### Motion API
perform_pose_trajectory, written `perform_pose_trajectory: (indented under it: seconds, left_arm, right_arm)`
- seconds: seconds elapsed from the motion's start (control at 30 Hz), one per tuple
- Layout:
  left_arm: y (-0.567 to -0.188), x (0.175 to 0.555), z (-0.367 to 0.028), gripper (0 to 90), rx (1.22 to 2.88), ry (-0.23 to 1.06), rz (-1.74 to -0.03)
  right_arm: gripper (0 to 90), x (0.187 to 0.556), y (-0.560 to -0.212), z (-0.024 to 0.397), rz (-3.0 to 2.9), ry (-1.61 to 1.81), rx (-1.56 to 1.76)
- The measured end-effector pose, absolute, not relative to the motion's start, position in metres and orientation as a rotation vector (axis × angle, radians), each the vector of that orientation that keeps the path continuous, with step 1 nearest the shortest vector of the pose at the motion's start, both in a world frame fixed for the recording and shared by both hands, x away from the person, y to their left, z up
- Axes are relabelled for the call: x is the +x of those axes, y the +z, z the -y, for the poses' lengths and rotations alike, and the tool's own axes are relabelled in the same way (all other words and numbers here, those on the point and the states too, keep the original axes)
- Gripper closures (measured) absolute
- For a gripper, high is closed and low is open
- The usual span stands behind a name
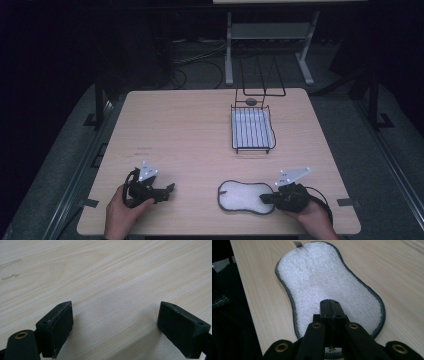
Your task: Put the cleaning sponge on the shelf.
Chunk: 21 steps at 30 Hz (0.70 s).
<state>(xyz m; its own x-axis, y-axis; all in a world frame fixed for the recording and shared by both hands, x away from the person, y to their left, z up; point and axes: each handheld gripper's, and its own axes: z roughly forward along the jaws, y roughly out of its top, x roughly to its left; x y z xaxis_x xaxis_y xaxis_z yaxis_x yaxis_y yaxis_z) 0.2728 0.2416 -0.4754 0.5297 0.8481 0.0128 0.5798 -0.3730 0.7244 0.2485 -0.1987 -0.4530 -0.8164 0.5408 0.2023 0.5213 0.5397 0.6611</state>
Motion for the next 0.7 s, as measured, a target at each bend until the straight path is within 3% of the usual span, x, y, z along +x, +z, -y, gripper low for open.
perform_pose_trajectory:
  seconds: [0.7]
  left_arm:
    - [-0.476, 0.273, -0.241, 12.6, 2.089, 0.51, -1.155]
  right_arm:
    - [90.0, 0.291, -0.455, 0.2, -2.64, 1.141, 1.022]
